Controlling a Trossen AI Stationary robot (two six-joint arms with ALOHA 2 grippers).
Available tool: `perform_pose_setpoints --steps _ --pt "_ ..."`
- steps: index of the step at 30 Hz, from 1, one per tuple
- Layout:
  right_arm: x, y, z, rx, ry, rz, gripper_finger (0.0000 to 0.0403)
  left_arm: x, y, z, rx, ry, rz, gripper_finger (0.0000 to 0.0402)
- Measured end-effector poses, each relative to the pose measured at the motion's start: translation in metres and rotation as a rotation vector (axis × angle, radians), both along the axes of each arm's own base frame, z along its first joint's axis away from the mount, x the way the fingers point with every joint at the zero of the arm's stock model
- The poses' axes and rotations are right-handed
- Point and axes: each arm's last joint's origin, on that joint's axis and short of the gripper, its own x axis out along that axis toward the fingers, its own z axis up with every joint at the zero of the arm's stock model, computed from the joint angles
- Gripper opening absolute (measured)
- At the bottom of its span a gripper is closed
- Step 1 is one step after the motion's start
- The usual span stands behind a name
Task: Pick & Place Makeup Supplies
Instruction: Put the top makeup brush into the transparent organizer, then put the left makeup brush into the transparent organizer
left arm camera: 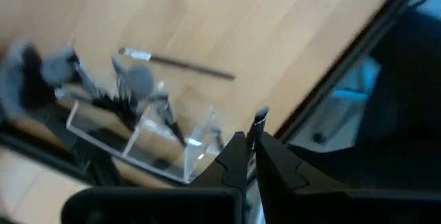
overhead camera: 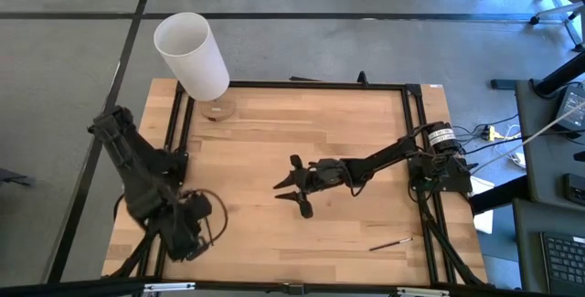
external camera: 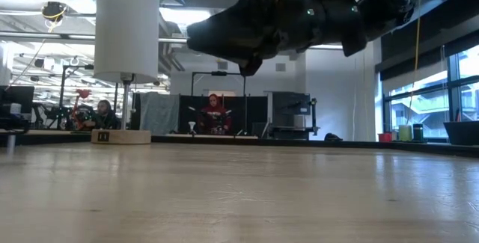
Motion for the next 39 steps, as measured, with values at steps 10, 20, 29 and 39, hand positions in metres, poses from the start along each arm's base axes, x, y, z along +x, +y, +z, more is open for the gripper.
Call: perform_pose_setpoints --steps 10,20,29,39 --pt "0.000 0.000 0.001 0.006 -0.012 -0.001 0.0131 -0.009 -0.048 -0.047 0.131 0.145 -0.032 0.0015" --pt "0.000 0.000 0.004 0.019 -0.039 -0.001 0.0131 -0.004 -0.058 -0.067 0.139 0.271 0.062 0.0083" --pt "0.001 -0.002 0.006 0.020 -0.057 -0.007 0.0131 0.004 -0.037 -0.044 0.055 0.309 0.206 0.0160" --pt "0.004 -0.025 0.008 0.081 -0.066 -0.073 0.0131 0.053 0.016 -0.018 -0.002 0.181 0.656 0.0158"
